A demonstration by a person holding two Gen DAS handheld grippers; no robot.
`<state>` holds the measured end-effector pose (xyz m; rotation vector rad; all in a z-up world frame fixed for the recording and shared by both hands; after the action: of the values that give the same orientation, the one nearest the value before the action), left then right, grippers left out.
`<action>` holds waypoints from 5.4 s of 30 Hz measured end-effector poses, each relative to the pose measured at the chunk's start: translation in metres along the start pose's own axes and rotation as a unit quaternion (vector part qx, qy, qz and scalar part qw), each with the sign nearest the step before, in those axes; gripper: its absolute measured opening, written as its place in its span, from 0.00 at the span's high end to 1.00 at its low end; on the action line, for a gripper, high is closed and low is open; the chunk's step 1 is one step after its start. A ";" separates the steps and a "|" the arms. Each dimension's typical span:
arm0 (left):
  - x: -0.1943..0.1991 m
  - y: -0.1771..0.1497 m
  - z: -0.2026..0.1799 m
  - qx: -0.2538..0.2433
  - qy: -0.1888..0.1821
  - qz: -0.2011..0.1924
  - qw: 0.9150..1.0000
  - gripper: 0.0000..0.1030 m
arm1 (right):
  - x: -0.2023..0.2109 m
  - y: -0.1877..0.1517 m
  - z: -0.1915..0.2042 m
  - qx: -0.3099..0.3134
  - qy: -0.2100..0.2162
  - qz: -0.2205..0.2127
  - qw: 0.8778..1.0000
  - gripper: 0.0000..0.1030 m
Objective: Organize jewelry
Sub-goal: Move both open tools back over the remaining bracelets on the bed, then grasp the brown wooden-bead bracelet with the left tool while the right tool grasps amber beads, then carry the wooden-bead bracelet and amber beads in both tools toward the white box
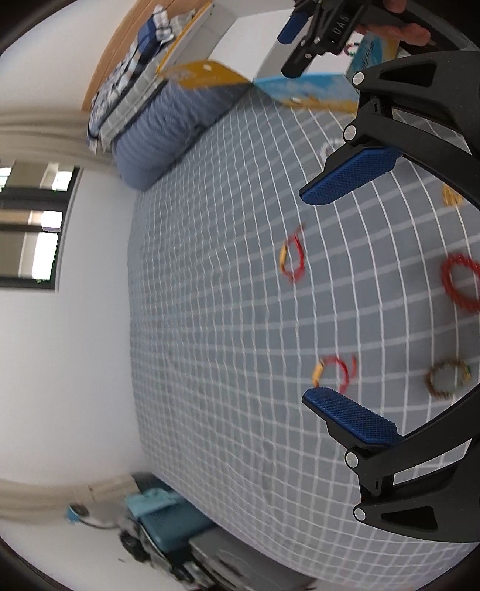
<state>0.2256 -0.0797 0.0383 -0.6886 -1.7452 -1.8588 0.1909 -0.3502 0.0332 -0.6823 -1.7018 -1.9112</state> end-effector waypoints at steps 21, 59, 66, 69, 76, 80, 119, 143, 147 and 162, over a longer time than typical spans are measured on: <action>-0.038 -0.123 0.103 0.048 0.052 0.083 0.994 0.05 | -0.051 -0.117 0.081 0.087 0.037 0.079 0.992 0.07; -0.086 -0.213 0.093 0.030 0.046 0.135 0.989 0.29 | -0.061 -0.226 0.094 0.123 0.094 0.179 0.972 0.60; -0.085 -0.212 0.093 0.027 0.045 0.141 0.989 0.61 | -0.061 -0.225 0.091 0.118 0.095 0.183 0.971 0.84; -0.084 -0.210 0.092 0.024 0.043 0.144 0.988 0.86 | -0.060 -0.225 0.092 0.121 0.094 0.183 0.971 0.87; -0.078 -0.207 0.088 0.019 0.036 0.137 0.990 0.86 | -0.057 -0.222 0.094 0.121 0.095 0.180 0.972 0.89; -0.074 -0.205 0.087 0.024 0.029 0.137 0.990 0.86 | -0.054 -0.220 0.094 0.118 0.097 0.177 0.972 0.91; -0.031 -0.159 0.066 0.006 0.024 0.105 0.994 0.86 | -0.022 -0.158 0.095 0.097 0.090 0.106 0.985 0.91; 0.006 -0.113 0.040 -0.006 0.015 0.065 0.998 0.86 | -0.008 -0.086 0.109 0.114 0.078 0.047 0.989 0.91; 0.012 -0.104 0.030 -0.012 0.011 0.056 0.998 0.86 | -0.006 -0.078 0.105 0.109 0.075 0.042 0.990 0.91; 0.035 -0.070 -0.017 -0.046 -0.015 0.025 0.999 0.86 | 0.006 -0.051 0.067 0.079 0.055 0.025 0.995 0.91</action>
<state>0.1525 -0.0935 0.0080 -0.7915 -1.6534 -1.9137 0.1561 -0.2784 0.0050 -0.5448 -1.7277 -1.7252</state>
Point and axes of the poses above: each gripper's, at about its wrist camera, not at the fingertips, and x roughly against the way its jaws point, z to its left, y to its top, the point moved 9 cm from there along -x, roughly the way its jaws point, and after that the axes turned 7 degrees about y, right-handed, at the moved point
